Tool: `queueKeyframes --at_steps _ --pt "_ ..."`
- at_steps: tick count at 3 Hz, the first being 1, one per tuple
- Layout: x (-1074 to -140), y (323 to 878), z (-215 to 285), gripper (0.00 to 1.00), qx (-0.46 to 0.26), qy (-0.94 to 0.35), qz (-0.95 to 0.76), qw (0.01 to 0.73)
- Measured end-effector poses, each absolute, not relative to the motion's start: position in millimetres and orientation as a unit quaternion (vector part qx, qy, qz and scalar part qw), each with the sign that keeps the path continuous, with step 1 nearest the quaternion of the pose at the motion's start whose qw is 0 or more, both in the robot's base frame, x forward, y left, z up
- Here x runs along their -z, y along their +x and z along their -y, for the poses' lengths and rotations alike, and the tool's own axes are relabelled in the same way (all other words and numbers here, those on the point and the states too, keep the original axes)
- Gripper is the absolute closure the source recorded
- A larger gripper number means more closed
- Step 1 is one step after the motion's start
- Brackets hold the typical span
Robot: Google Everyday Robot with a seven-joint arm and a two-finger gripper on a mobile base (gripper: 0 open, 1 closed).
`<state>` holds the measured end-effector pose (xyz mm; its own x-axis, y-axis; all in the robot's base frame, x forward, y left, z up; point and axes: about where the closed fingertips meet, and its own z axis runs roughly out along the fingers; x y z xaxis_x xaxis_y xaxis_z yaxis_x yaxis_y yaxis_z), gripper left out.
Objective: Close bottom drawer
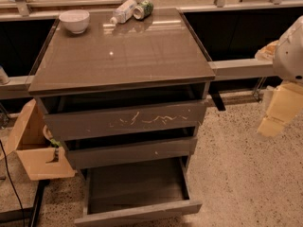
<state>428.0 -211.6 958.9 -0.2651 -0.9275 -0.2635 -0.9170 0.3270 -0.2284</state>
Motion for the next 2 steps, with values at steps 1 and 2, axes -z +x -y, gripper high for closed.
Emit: queueKeyframes --at_steps 1,2 --pt "-937.8 414.9 204.0 0.0 -0.013 -0.558 -0.807 0.192" --pt "-916.2 404.5 194.4 0.19 -0.037 -0.545 -0.81 0.213"
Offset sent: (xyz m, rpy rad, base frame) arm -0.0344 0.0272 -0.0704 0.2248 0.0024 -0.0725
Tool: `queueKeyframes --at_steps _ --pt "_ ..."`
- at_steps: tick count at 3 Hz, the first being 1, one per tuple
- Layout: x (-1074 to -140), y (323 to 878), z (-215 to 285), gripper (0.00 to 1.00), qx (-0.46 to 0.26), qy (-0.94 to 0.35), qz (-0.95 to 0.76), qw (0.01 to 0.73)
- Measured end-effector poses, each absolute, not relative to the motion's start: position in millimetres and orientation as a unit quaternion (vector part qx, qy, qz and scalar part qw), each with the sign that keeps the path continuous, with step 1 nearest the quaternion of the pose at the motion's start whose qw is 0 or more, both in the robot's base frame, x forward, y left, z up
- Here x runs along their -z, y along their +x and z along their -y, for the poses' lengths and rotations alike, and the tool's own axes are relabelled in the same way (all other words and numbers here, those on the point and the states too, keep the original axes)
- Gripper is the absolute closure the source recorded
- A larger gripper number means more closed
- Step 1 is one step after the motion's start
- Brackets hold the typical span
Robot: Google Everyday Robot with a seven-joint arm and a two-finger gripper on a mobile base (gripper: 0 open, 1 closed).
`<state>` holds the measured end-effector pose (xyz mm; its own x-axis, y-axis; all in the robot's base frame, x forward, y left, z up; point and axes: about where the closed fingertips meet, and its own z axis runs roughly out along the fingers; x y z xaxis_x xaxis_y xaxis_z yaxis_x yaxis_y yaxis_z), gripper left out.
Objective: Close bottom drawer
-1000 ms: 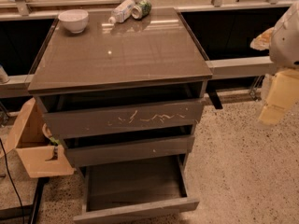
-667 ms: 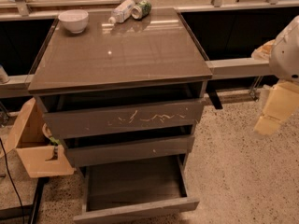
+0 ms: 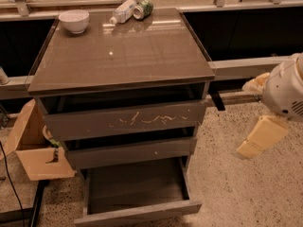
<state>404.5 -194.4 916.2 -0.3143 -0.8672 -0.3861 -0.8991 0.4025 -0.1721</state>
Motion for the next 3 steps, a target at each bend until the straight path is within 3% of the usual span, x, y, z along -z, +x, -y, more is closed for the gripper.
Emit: queueKeyframes --at_steps 1,3 --pt "-877.1 391.1 190.1 0.5 -0.079 -0.535 -0.805 0.244" --pt "-844.5 379.8 188.5 1.0 -0.107 -0.529 -0.803 0.254"
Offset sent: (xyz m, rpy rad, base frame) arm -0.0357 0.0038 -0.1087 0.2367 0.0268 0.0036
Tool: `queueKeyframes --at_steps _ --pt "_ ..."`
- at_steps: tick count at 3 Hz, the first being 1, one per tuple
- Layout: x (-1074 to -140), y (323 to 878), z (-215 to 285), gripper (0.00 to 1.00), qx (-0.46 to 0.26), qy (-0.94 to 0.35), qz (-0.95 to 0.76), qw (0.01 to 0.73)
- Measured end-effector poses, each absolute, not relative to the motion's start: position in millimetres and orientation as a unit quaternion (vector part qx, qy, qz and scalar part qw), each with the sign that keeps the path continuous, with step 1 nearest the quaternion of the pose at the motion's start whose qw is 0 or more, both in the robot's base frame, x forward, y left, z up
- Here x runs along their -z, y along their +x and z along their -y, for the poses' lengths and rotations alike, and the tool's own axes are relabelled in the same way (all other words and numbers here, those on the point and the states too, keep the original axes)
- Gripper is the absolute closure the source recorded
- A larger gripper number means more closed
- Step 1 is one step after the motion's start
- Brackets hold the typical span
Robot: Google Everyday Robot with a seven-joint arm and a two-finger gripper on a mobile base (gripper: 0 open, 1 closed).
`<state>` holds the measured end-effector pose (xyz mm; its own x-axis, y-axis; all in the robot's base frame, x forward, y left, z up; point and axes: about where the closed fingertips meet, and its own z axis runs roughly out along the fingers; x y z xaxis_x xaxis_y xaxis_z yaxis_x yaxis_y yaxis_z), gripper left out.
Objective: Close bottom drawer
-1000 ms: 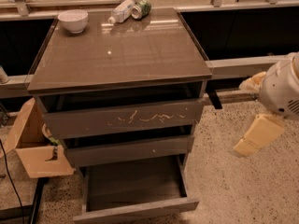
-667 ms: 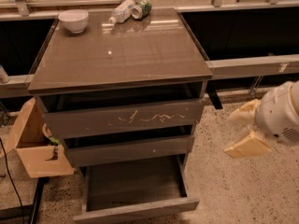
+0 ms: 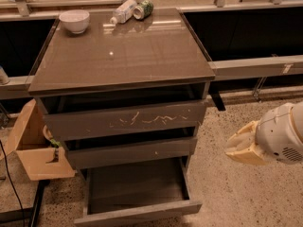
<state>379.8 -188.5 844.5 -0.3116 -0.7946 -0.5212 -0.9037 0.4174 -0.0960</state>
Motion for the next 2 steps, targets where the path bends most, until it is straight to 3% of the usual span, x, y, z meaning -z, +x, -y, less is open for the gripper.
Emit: queueKeyframes --at_steps 2 --pt "-804.5 378.3 177.9 1.0 -0.112 -0.527 -0.801 0.261"
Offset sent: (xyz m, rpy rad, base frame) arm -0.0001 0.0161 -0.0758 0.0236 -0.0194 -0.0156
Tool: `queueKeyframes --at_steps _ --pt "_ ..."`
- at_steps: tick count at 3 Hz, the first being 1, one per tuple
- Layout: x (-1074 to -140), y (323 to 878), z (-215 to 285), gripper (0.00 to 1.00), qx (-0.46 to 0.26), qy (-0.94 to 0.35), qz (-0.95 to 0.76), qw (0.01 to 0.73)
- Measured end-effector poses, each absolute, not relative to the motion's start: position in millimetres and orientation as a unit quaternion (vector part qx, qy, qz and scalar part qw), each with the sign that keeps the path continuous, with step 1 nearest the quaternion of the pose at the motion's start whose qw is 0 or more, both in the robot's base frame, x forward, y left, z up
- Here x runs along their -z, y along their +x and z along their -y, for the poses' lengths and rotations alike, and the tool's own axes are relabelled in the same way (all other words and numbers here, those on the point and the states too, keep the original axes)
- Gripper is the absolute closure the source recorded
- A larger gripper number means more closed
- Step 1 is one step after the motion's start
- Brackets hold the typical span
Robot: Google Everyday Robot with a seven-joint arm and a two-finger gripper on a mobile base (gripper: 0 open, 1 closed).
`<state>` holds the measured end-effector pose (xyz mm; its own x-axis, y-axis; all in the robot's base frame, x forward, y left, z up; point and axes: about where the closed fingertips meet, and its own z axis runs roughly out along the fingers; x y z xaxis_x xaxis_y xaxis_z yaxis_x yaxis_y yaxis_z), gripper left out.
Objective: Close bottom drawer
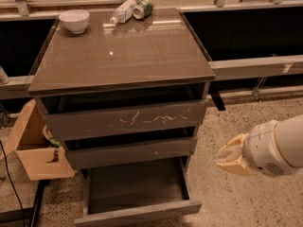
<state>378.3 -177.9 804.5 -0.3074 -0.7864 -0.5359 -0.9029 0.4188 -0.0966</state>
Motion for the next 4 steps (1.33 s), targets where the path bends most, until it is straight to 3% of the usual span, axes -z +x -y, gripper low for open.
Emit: queueKeyframes --at_steps 2,3,4 --pt "-697.1 391.5 151.3 1.0 -0.125 -0.539 -0.79 0.265" --pt "-627.5 389.5 143.8 1.0 -0.144 -0.541 -0.794 0.234" --pt "-623.9 389.5 143.5 1.0 -0.144 -0.541 -0.794 0.235"
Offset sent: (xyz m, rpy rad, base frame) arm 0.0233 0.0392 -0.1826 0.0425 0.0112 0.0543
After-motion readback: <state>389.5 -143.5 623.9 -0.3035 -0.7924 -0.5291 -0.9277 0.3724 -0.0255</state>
